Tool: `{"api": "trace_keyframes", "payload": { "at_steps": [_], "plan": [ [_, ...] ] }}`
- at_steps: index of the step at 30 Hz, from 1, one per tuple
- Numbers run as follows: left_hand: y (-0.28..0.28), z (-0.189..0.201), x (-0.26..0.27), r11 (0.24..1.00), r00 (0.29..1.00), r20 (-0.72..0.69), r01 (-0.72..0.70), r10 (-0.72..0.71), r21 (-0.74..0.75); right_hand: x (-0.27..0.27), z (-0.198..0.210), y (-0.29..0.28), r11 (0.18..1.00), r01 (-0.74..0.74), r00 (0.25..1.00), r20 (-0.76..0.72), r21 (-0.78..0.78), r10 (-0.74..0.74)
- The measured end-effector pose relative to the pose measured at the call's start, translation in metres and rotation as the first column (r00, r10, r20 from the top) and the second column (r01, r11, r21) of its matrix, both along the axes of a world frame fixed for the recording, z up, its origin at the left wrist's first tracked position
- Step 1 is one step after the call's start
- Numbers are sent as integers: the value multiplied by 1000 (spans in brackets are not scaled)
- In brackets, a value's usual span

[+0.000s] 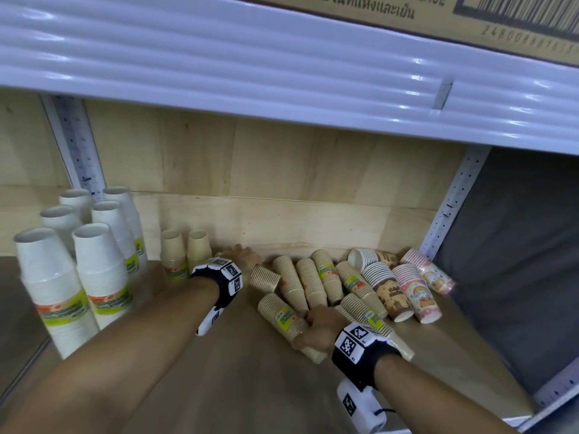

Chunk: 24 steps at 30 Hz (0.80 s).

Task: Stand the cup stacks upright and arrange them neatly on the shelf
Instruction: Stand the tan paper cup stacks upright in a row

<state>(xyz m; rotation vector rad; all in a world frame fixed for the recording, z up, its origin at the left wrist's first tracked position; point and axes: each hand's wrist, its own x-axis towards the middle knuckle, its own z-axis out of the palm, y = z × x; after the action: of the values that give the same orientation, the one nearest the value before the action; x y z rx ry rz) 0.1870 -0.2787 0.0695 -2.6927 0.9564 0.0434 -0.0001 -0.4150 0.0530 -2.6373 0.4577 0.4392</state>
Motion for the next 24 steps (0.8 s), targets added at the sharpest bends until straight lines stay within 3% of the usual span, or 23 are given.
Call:
{"api": "trace_keyframes", "payload": {
  "at_steps": [2,7,12,15,20,24],
  "plan": [
    [6,16,-2,998,997,-73,6,-11,-59,2,3,-1,999,32,999,-10,-9,-32],
    [4,45,-13,992,994,-87,55,-65,-110,15,12,-3,996,83,996,28,-28,-82],
    [13,69,-23,990,993,-101,47,-61,-136,36,17,-13,993,41,992,120,-107,-28],
    [26,77,-23,984,990,-119,52,-73,-170,33,41,-5,993,27,989,150,-112,-10],
    [41,90,-33,994,980,-199,-19,-3,-107,46,46,-2,997,69,964,258,-24,-60],
    [40,95,-41,1000,953,-302,-12,15,11,46,67,17,1000,-8,958,286,-21,13]
  ]
}}
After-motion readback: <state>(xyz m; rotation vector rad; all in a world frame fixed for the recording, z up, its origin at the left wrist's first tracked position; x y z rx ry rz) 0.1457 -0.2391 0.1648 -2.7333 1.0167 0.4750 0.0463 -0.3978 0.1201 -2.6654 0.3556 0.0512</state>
